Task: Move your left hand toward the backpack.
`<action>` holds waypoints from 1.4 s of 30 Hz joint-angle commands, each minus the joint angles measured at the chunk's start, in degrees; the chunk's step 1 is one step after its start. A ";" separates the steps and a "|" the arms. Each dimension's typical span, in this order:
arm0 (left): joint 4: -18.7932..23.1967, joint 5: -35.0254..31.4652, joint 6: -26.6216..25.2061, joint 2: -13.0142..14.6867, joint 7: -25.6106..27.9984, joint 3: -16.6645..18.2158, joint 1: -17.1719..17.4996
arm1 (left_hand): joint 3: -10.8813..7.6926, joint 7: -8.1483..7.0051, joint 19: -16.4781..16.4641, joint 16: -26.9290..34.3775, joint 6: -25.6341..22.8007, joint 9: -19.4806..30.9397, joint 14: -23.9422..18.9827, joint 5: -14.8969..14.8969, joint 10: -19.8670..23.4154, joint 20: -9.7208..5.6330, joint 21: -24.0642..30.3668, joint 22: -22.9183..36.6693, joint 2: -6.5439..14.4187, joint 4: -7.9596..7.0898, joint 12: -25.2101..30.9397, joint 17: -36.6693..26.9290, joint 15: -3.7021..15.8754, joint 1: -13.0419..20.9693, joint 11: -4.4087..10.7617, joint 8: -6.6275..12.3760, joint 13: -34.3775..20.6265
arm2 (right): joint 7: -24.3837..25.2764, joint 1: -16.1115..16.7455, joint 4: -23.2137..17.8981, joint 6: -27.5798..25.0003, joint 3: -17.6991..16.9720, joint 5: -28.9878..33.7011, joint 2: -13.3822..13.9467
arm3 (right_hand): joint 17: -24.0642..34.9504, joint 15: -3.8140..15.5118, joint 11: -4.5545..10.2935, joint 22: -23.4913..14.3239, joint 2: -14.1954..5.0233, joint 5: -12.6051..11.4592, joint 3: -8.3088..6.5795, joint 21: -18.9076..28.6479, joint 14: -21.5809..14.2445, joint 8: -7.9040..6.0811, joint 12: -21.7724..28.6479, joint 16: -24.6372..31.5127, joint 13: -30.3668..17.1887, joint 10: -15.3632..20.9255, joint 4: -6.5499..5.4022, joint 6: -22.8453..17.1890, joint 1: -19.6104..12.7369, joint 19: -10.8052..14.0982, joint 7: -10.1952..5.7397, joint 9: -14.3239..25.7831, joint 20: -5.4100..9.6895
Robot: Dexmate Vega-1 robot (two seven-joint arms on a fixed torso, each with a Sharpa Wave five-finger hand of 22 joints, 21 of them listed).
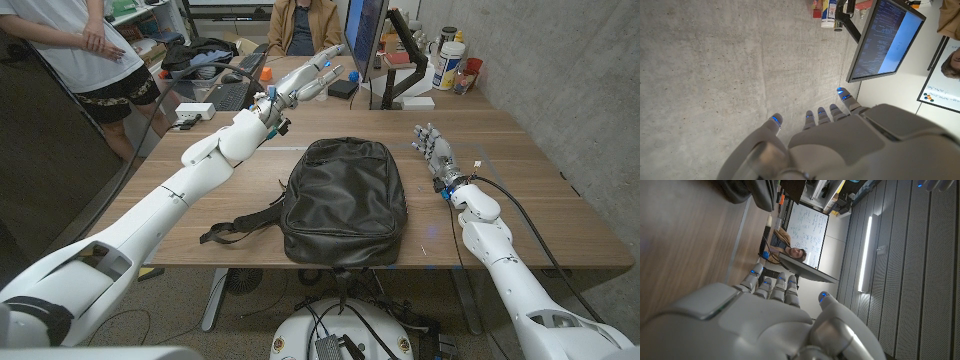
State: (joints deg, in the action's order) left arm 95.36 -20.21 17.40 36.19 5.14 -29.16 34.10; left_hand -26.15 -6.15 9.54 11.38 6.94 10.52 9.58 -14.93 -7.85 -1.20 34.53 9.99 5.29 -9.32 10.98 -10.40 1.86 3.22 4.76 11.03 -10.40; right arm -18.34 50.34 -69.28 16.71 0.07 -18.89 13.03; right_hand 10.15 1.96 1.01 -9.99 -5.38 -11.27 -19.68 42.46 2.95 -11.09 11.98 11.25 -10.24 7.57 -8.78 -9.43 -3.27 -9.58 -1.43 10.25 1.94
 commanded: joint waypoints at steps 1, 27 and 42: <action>0.23 -2.12 0.20 0.20 -0.04 -0.63 -0.55 | -0.16 0.11 0.11 -0.23 -0.22 0.22 0.66 -0.46 -0.30 0.36 -0.08 0.23 1.74 0.26 0.02 -0.05 2.20 0.68 0.28 0.15 -0.19 | 0.26 -0.22 0.38 0.82 0.01 0.39 0.34 | 0.03 1.61 0.17 -0.16 -3.80 -0.45 -0.10 -0.14 -0.06 -0.01 0.17 -0.22 -0.27 0.47 -0.05 -0.66 0.24 -2.45 -0.01 0.35 6.05; 1.18 -5.36 -2.66 0.89 -4.31 -2.85 -2.63 | -0.34 -4.21 -0.13 -0.14 -1.07 0.18 0.34 -0.80 -0.42 2.47 -1.14 0.18 1.59 0.88 0.01 -0.03 1.63 2.00 2.19 0.21 -0.21 | 0.37 -0.56 1.29 1.14 -0.13 0.42 0.74 | 0.05 1.58 0.15 -0.17 -3.85 -0.46 -0.06 -0.66 -0.06 0.04 0.16 -0.25 -0.27 0.53 -0.01 -0.83 0.26 -2.32 0.07 0.35 6.08; 0.42 -5.76 -3.32 0.95 -5.74 -3.81 -3.82 | -0.32 -4.89 0.41 -0.26 0.01 0.19 0.50 -0.73 -1.00 3.46 -1.87 0.21 1.16 1.19 -0.04 -0.06 1.40 2.61 2.31 -0.23 -0.24 | 0.16 -1.46 2.70 1.53 -0.11 0.55 0.52 | 0.05 1.64 0.25 -0.18 -3.87 -0.46 -0.07 -0.94 -0.13 0.09 0.11 -0.25 -0.27 0.47 -0.03 -0.81 0.28 -2.27 -0.01 0.35 6.23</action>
State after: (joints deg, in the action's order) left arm 96.32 -25.44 14.74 37.03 0.48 -32.21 31.09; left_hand -26.44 -10.47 9.66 11.39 6.56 10.52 9.58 -15.30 -8.46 1.76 32.81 9.99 5.97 -8.65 10.98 -10.41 1.86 5.10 6.79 11.01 -10.54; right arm -17.98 49.50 -67.60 17.95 -0.05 -18.46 13.72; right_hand 10.16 1.95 1.01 -9.98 -5.38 -11.27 -19.69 41.70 2.96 -11.09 11.97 11.02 -10.24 7.56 -8.78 -10.04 -3.28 -9.58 -1.44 10.55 1.94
